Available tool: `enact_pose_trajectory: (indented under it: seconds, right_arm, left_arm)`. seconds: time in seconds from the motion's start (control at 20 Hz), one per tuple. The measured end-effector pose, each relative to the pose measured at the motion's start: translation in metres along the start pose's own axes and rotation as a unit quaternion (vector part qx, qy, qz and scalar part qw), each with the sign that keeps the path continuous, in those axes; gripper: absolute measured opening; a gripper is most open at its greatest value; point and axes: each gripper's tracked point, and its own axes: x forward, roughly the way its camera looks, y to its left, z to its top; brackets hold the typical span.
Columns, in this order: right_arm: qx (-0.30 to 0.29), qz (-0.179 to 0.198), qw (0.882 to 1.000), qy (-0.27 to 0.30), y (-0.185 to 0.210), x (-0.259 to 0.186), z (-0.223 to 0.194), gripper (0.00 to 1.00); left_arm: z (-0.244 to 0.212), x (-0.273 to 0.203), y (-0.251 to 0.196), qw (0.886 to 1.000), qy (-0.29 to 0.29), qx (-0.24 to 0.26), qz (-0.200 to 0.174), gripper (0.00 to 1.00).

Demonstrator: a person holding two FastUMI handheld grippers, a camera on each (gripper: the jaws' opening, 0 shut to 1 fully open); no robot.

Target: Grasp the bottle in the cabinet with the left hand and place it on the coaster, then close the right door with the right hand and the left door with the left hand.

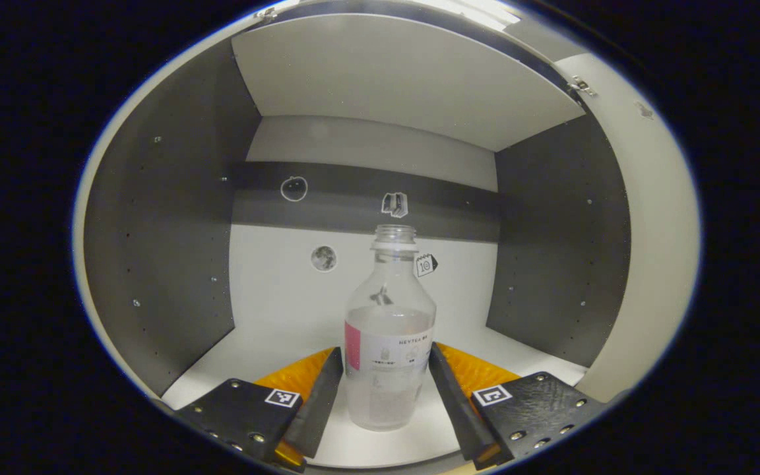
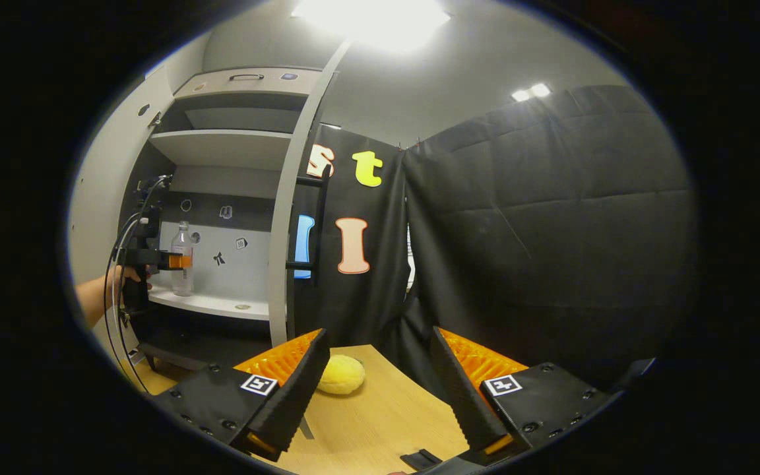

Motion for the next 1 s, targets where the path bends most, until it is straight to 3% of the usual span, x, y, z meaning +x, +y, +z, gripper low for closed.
enact_pose_trajectory:
  seconds: [0.1, 0.15, 0.2, 0.55, 1.0]
  right_arm:
    - [-0.003, 0.003, 1.000, -0.001, -0.001, -0.003, 0.001, 0.98]
    - [-0.004, 0.006, 1.000, -0.003, -0.001, -0.005, 0.003, 0.98]
    - [-0.005, 0.008, 1.000, -0.006, -0.002, -0.007, 0.004, 0.98]
    - [-0.003, 0.041, 0.999, -0.009, -0.004, -0.020, 0.006, 0.98]
    - [0.011, 0.082, 0.997, -0.008, -0.014, -0.041, 0.001, 0.97]
  left_arm:
    - [0.002, -0.005, 0.002, 1.000, -0.002, -0.005, 0.005, 0.74]
    - [0.004, -0.009, 0.003, 1.000, -0.004, -0.010, 0.006, 0.81]
    - [0.007, -0.015, 0.004, 1.000, -0.009, -0.014, 0.007, 0.74]
    - [0.023, -0.074, -0.005, 0.999, -0.037, -0.002, 0.006, 0.74]
    - [0.002, -0.161, -0.025, 0.999, -0.051, 0.005, 0.008, 0.74]
